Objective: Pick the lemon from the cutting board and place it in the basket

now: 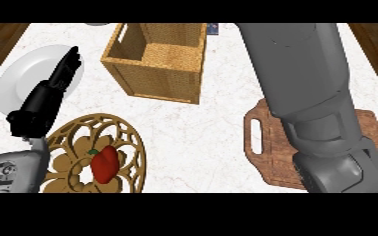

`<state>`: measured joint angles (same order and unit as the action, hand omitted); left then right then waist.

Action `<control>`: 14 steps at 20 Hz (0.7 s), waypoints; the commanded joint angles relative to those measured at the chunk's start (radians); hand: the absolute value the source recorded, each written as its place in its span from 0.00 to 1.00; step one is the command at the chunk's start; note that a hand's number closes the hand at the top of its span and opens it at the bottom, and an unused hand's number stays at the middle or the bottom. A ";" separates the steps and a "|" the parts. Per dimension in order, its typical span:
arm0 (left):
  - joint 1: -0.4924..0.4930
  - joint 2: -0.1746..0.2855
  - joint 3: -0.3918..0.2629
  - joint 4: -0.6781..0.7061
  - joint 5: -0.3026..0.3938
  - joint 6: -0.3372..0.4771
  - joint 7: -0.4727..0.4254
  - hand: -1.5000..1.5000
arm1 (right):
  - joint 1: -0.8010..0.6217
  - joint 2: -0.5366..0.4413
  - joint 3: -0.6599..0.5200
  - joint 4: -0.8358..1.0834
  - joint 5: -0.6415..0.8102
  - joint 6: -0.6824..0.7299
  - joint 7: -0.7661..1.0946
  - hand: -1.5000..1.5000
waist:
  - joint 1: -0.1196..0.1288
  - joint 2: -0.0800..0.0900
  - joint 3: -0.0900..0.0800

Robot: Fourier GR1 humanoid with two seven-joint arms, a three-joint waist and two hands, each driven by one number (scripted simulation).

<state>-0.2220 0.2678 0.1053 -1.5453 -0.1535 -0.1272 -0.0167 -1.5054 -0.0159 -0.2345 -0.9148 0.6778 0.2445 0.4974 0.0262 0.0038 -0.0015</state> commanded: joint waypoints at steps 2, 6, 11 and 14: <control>-0.044 -0.008 0.000 0.050 -0.004 0.001 -0.002 0.50 | -0.107 0.015 0.016 0.184 -0.011 0.000 0.016 1.00 | 0.002 0.006 -0.001; -0.026 -0.039 -0.026 -0.012 -0.019 0.024 0.026 0.50 | -0.137 0.016 0.041 0.284 -0.054 -0.006 0.069 1.00 | 0.009 0.003 0.000; 0.000 -0.029 -0.012 0.027 -0.006 0.002 -0.009 0.50 | -0.180 -0.055 0.117 0.364 0.042 0.087 0.085 1.00 | 0.005 0.006 -0.001; 0.004 -0.024 -0.010 0.005 -0.019 0.012 0.003 0.50 | -0.122 -0.041 0.202 0.372 0.107 0.113 0.046 1.00 | -0.007 0.003 0.000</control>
<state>-0.2186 0.2485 0.0962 -1.5553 -0.1636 -0.1217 -0.0041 -1.6272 -0.0279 -0.0958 -0.5906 0.7276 0.2997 0.5625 0.0264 0.0054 -0.0018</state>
